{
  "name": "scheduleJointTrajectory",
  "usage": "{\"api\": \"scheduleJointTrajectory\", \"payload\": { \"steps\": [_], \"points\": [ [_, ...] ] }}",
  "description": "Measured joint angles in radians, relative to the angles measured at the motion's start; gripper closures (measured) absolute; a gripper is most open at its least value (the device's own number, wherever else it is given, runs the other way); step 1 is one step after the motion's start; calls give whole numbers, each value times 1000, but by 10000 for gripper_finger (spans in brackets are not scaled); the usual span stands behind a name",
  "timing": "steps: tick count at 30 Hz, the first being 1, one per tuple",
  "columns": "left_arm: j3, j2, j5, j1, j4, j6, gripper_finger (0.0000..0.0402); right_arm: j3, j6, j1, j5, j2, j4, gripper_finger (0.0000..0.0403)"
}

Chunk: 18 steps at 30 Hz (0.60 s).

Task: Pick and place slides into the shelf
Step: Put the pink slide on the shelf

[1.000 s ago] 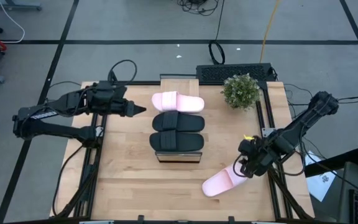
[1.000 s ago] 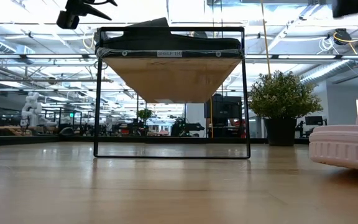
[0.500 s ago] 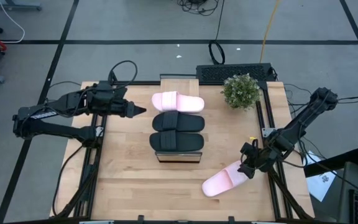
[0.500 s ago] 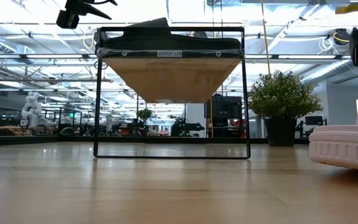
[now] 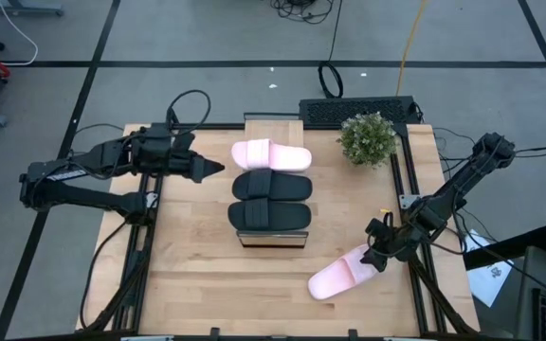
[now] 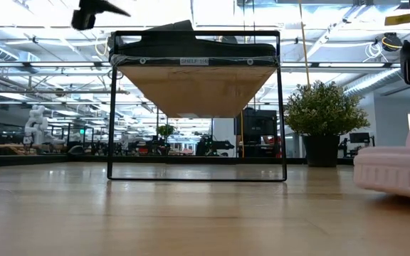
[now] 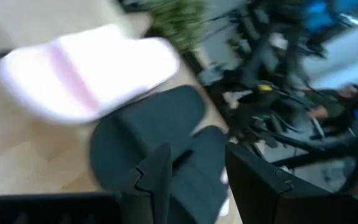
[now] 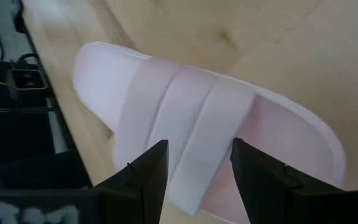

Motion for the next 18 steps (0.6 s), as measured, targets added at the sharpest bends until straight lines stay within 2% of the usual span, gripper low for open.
{"api": "scheduleJointTrajectory", "payload": {
  "steps": [4,8,13,18],
  "points": [
    [0,7,4,-83,155,140,259,0,-6,0,-5,-11,74,239],
    [1,47,-23,-212,305,259,259,0,-51,0,2,-25,136,239],
    [1,128,-138,-373,399,370,259,0,-83,0,5,-45,155,239],
    [71,198,-322,-515,334,437,259,0,-143,0,33,-66,241,239]
  ]
}}
